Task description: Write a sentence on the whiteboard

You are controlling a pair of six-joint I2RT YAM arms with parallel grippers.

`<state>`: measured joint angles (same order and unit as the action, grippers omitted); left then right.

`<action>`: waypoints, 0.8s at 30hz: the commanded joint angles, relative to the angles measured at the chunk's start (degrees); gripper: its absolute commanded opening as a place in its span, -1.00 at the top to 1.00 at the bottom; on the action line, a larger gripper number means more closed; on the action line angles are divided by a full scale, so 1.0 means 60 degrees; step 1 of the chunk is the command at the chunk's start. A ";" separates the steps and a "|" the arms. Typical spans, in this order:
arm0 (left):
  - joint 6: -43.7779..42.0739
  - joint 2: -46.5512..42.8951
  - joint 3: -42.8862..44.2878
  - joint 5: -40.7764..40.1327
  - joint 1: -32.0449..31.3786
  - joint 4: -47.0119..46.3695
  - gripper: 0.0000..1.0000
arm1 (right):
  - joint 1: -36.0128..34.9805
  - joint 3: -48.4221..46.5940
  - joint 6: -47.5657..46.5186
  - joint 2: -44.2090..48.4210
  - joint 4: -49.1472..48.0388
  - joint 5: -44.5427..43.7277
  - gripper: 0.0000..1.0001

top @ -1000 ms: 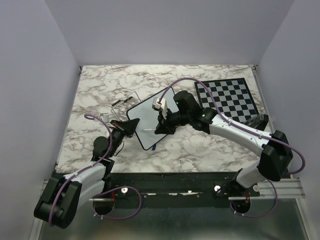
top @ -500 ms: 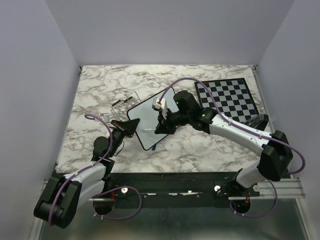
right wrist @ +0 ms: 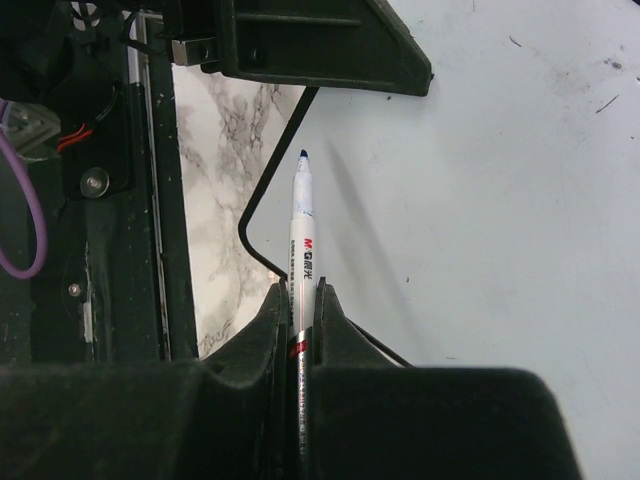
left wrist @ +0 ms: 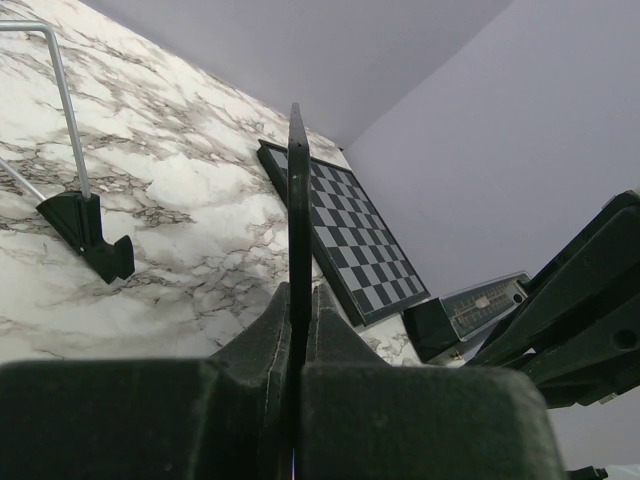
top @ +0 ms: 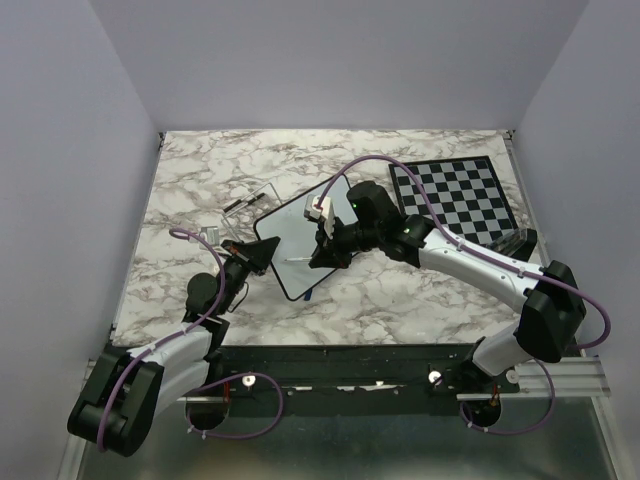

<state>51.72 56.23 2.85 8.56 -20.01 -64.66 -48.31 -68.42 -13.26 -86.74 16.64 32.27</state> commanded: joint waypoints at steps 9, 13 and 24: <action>0.0271 -0.0069 -0.0680 -0.0195 -0.0063 -0.1484 1.00 | -0.0063 -0.0651 -0.0530 -0.0192 0.0580 0.0115 0.99; 0.0315 -0.0084 -0.0695 -0.0269 -0.0063 -0.1469 1.00 | -0.0063 -0.0915 -0.0662 -0.0250 0.0785 0.0070 0.99; 0.0432 -0.0113 -0.0739 -0.0474 -0.0063 -0.1396 1.00 | -0.0092 -0.0959 0.0026 -0.0485 0.0507 -0.0310 0.99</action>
<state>52.21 56.31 2.85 8.03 -20.01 -64.64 -48.31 -72.84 -14.81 -88.33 19.81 31.99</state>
